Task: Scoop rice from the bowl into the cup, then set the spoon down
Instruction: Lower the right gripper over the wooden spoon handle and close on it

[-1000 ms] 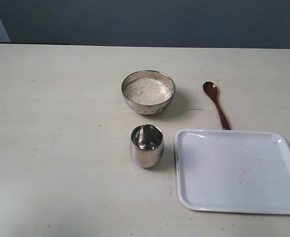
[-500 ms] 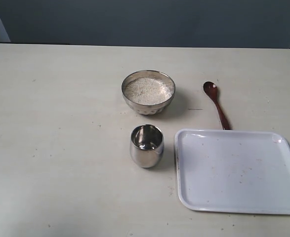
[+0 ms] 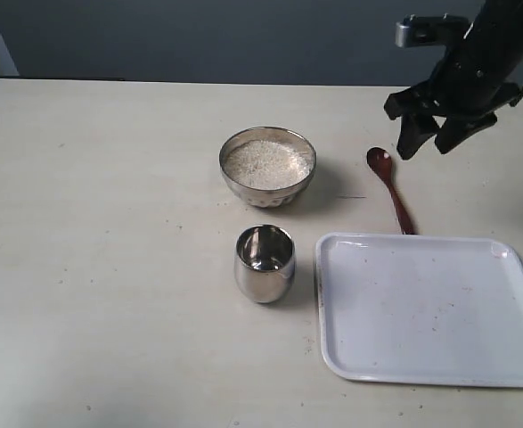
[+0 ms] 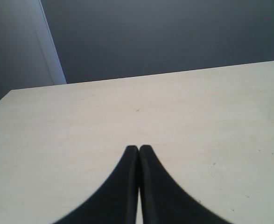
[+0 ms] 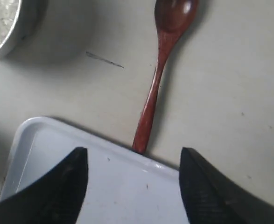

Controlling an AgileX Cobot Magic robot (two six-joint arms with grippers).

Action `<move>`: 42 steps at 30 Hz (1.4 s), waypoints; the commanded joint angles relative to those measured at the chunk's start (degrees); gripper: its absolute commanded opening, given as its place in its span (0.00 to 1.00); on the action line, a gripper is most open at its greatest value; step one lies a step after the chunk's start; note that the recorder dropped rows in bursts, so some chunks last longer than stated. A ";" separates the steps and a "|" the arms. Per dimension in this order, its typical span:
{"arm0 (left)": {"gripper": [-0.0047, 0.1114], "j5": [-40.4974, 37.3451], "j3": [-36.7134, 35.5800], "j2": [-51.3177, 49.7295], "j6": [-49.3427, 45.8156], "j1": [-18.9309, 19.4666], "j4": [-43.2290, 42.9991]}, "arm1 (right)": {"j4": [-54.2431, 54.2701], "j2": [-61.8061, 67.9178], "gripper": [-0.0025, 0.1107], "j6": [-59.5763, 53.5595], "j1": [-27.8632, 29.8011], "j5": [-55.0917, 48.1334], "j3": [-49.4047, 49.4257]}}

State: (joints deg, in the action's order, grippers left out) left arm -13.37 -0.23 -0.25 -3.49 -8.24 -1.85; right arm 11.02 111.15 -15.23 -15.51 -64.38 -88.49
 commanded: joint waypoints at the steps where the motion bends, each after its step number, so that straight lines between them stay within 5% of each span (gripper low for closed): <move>1: 0.04 0.08 0.23 0.25 0.37 -0.47 -0.06 | -1.07 4.44 0.52 0.95 -0.76 2.40 -0.33; 42: 0.04 0.08 0.23 0.25 0.37 -0.47 -0.06 | -7.44 15.40 0.52 4.94 -3.95 5.03 -0.33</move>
State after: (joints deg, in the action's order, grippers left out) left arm -13.37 -0.23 -0.25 -3.49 -8.24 -1.85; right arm 4.68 126.58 -11.61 -19.25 -59.89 -88.59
